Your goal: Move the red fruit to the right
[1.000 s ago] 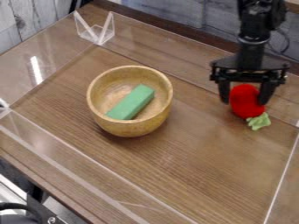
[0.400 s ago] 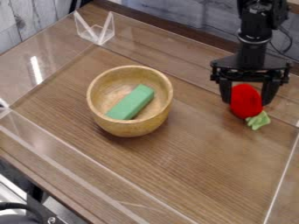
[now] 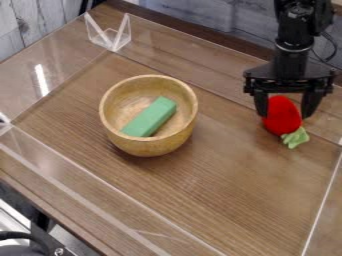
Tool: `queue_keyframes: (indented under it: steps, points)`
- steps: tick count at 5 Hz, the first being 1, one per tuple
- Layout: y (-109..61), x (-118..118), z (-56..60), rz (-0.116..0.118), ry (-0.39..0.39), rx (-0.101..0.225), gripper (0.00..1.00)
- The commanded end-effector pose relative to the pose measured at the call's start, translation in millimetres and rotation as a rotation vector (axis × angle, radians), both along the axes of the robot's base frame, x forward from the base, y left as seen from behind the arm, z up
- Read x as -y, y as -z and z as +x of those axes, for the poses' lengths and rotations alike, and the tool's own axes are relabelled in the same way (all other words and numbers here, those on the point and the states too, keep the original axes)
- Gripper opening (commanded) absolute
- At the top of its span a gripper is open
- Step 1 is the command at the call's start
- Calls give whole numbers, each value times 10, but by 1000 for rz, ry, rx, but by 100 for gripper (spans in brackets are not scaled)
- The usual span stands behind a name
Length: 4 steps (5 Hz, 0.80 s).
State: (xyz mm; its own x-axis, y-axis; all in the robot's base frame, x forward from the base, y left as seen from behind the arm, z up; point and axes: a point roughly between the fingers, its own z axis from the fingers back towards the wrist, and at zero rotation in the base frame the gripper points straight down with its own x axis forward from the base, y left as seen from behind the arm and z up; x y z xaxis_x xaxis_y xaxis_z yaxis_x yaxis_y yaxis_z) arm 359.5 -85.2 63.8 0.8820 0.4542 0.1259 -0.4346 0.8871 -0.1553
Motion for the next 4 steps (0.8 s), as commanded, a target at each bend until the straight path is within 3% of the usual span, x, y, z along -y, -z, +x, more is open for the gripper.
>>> queue_keyframes:
  steps: [1, 2, 3, 4]
  points:
    - [-111, -76, 196, -5, -49, 76, 100]
    - [-86, -145, 214, -1, -21, 84, 100]
    - [-83, -177, 189, 6, 18, 96, 0]
    - [-121, -60, 161, 19, 62, 101, 100]
